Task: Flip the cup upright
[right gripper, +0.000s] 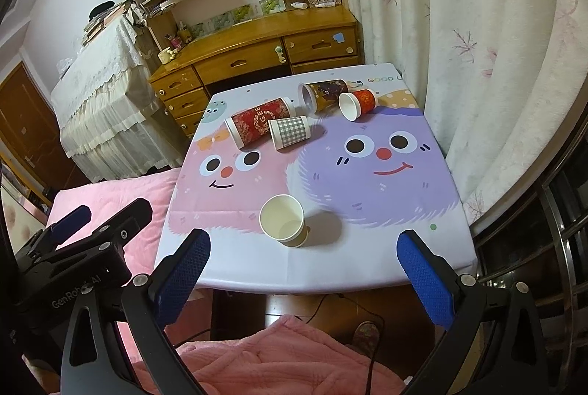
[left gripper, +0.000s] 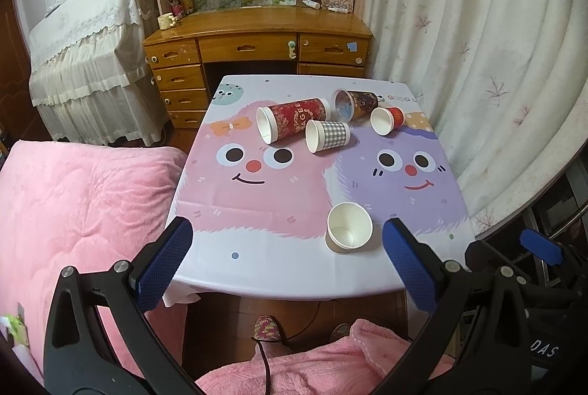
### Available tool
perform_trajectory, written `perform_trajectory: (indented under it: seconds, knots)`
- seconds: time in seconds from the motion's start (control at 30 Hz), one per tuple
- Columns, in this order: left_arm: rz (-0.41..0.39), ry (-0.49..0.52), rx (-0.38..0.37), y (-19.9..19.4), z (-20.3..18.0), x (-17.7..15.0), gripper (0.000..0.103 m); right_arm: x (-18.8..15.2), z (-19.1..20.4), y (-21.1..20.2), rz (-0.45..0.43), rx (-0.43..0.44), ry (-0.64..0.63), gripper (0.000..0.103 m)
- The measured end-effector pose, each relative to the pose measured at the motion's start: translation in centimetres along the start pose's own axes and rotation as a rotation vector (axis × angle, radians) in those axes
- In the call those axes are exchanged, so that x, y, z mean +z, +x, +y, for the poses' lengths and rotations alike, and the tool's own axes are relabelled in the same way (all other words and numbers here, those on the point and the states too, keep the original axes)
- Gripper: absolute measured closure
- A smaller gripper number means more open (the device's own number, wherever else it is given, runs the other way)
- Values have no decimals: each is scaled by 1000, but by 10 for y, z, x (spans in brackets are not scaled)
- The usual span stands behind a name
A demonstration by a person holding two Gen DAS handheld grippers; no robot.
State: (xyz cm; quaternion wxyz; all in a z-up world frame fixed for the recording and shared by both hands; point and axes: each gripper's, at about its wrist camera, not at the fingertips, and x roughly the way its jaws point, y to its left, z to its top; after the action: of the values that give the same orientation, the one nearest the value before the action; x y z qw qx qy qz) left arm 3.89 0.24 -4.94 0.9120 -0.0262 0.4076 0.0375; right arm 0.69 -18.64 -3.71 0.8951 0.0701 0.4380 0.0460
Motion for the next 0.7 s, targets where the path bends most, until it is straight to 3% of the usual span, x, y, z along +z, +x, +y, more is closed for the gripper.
perform_trajectory:
  seconds: [0.7]
  knots:
    - [14,-10,8,2,2,-8,1,-1,1,3,8,-1,1,0]
